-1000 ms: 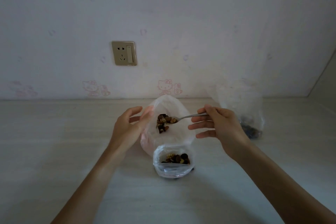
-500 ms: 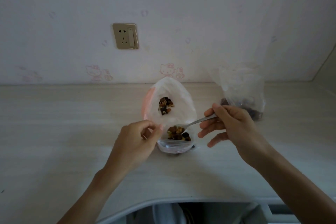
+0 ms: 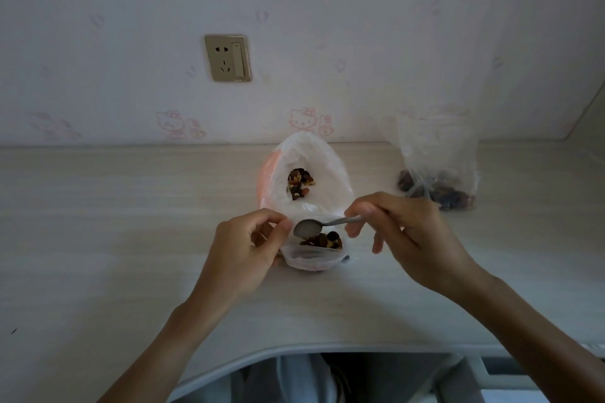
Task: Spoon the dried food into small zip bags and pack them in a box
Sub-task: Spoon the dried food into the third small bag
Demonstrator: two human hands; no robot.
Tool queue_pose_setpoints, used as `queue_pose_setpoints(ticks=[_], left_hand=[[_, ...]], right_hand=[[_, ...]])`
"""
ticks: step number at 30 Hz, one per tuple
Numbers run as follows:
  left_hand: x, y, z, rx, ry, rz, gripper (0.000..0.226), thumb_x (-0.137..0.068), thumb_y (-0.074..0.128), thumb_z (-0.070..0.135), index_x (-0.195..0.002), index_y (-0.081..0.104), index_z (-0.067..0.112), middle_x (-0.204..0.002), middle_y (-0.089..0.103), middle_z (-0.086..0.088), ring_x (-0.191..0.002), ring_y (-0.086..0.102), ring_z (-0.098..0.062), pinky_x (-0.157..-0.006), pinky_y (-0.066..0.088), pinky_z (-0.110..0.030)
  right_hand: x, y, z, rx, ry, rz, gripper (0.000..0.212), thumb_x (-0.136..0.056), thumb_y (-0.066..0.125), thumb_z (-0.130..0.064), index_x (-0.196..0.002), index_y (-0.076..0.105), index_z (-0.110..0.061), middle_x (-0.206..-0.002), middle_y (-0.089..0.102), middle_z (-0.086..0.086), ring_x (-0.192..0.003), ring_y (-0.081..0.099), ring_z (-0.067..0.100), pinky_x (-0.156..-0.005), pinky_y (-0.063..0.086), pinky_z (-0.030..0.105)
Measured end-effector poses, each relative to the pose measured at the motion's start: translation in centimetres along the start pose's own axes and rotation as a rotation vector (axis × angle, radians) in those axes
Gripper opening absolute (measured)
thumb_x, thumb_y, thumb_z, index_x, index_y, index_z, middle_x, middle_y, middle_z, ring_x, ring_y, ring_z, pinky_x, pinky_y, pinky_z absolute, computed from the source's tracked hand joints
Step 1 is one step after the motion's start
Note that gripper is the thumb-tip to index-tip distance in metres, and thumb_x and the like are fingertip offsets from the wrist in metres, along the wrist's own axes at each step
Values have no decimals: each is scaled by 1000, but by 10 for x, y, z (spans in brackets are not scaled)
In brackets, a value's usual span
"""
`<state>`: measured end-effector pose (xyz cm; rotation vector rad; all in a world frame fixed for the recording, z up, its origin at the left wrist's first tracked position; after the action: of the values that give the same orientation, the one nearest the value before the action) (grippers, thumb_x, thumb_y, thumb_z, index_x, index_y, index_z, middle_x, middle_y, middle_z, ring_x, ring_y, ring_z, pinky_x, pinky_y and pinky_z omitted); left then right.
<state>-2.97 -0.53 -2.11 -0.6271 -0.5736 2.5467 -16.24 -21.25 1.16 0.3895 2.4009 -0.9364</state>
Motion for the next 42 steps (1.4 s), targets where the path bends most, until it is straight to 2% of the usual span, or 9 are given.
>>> queue_pose_setpoints(ticks=[5,10,14,16,22,27,33,38,42], left_hand=[[-5,-7,-3,-5,1,-1,19,-99,67,38,-86,78,30,-65,71,9,-55,65,-10,-60,55,-34],[-36,-19,-19,-132,-129,231,24,-84,76,50,-80,65,29,-72,67,8,-65,62,-7,-59,44,-21],[-67,-9,-30,-312,-322,103,81,-66,66,87,-116,52,24,-106,62,12,-94,64,-13,-76,51,-33],[-78,1,-31,-330,-401,-8,92,-60,58,94,-117,54,23,-105,65,11,-93,66,-14,-79,56,-37],[-88,19,-35,-285,-361,-40,32,-78,82,45,-95,66,23,-83,70,6,-72,68,-10,-58,52,-27],[-84,21,-35,-171,-254,20,24,-79,82,17,-96,66,20,-83,69,2,-73,68,-14,-61,57,-31],[-84,16,-29,-16,-246,31,31,-74,82,15,-92,63,31,-85,68,5,-75,67,-11,-54,48,-16],[-84,16,-19,152,-307,-16,68,-34,76,55,-97,65,34,-84,69,10,-75,68,-8,-56,49,-19],[-85,20,-22,204,-360,-57,53,-57,96,37,-100,65,38,-83,70,15,-73,68,-2,-54,49,-15]], right_hand=[[-8,-7,11,-559,360,196,39,-104,48,-32,-99,71,-1,-81,74,20,-74,73,36,-50,57,35],[-22,-6,33,-721,590,271,38,-105,51,-32,-97,74,-3,-87,74,24,-77,74,37,-53,57,35],[-40,4,51,-730,704,295,36,-106,54,-30,-99,74,-1,-87,76,22,-77,76,34,-52,58,34],[-47,9,59,-692,750,292,36,-106,54,-29,-99,73,1,-85,76,21,-76,76,34,-53,59,34],[-52,24,77,-663,874,235,40,-105,56,-33,-103,69,5,-87,78,20,-79,78,33,-56,61,31],[-59,33,81,-661,884,159,32,-103,61,-29,-105,70,2,-92,79,16,-84,79,31,-61,63,31],[-67,33,87,-665,859,172,18,-102,62,-12,-104,70,4,-95,79,19,-87,79,29,-62,62,31],[-72,38,89,-667,841,246,17,-103,60,-9,-101,68,5,-91,78,20,-82,79,30,-61,62,28],[-75,48,87,-614,765,252,16,-104,59,-9,-101,68,4,-87,78,18,-80,79,30,-64,63,29]])
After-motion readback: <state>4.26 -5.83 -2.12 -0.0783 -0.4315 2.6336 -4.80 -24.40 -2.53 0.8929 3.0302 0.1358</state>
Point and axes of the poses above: each hand's wrist, its own x-axis away from the middle knuckle, its own y-axis out of the palm, z = x × y, the point moved 3 cm from there along -x, towards the middle knuckle
